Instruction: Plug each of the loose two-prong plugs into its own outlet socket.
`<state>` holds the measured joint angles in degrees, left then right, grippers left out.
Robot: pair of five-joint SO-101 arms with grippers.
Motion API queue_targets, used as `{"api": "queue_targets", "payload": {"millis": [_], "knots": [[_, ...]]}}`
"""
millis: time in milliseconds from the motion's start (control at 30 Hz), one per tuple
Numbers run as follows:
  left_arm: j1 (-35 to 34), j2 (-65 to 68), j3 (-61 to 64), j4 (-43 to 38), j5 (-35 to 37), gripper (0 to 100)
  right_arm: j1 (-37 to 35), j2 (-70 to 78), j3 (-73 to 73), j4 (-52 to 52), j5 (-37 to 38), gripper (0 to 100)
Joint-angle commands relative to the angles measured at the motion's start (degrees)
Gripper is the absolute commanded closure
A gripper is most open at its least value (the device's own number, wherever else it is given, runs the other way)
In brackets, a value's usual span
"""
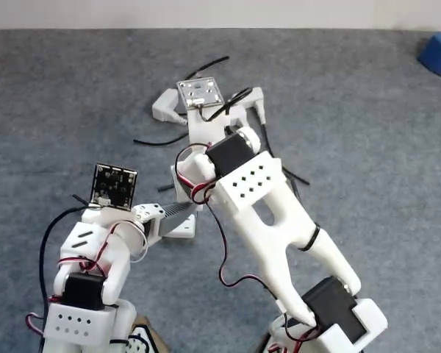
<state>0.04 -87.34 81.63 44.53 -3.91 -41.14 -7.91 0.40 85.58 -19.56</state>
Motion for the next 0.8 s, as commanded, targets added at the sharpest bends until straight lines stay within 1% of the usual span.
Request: {"api": "queue_targets", "payload": {"millis": [0, 133, 267, 367, 533, 767], "knots": [[-2.1, 0.1, -0.3, -1.2, -0.5, 58, -0.7, -2.8, 3.5, -2.2, 1.1, 99.2], [-2.0, 0.1, -0.3, -1.1, -0.5, 58, -0.9, -2.9, 8.6, -7.3, 1.1, 99.2], [-2.3, -0.4, -1.2, -0.9, -0.5, 58, -0.9, -2.9, 9.5, -9.8, 2.1, 99.2], [-7.9, -0.4, -3.6, -0.9, -0.4, 58, -0.8, -2.9, 9.8, -12.1, 5.1, 99.2], [-20.3, -0.4, -5.6, -1.0, -0.2, 58, -0.8, -3.0, 11.6, -14.8, 5.8, 99.2], [-27.5, -0.4, -5.3, -0.5, -0.4, 58, 0.2, -2.8, 11.9, -18.4, 5.7, 99.2]]}}
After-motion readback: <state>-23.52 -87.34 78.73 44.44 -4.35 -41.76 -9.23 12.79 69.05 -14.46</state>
